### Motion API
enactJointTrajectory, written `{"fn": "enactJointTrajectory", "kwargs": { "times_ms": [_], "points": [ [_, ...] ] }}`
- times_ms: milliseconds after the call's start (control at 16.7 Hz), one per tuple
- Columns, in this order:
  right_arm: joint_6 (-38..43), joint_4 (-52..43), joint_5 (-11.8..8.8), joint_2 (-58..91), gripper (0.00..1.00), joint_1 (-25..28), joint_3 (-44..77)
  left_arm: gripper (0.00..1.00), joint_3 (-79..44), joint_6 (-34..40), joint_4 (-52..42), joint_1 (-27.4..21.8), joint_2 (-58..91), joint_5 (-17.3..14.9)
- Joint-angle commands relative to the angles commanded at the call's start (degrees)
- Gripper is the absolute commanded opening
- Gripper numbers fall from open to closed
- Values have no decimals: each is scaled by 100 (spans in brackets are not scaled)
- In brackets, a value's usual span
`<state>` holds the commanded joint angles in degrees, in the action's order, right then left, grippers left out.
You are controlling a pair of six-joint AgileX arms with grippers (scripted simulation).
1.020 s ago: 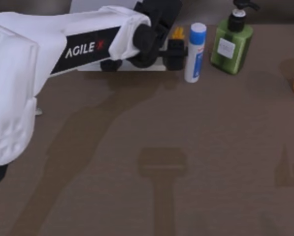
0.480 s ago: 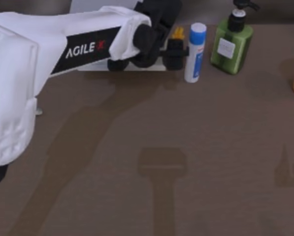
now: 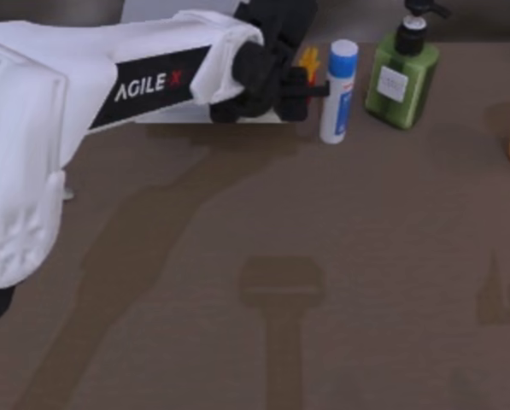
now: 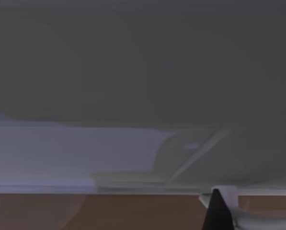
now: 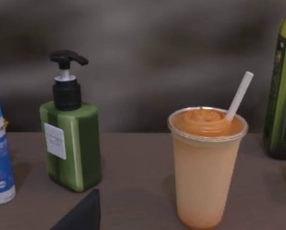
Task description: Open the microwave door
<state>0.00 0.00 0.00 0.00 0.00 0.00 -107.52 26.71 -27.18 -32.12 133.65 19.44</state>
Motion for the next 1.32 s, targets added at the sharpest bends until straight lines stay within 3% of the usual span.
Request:
{"fn": "enactJointTrajectory", "kwargs": {
  "times_ms": [420, 480, 840, 1320],
  "points": [
    [0, 0, 0, 0, 100, 0, 0, 0, 0, 0, 0, 0, 0, 0],
    [0, 0, 0, 0, 100, 0, 0, 0, 317, 17, -48, -203, -162, -79],
    [0, 0, 0, 0, 100, 0, 0, 0, 911, 144, 308, -177, -530, 109],
    [0, 0, 0, 0, 100, 0, 0, 0, 935, 152, 329, -175, -554, 112]
  ]
}}
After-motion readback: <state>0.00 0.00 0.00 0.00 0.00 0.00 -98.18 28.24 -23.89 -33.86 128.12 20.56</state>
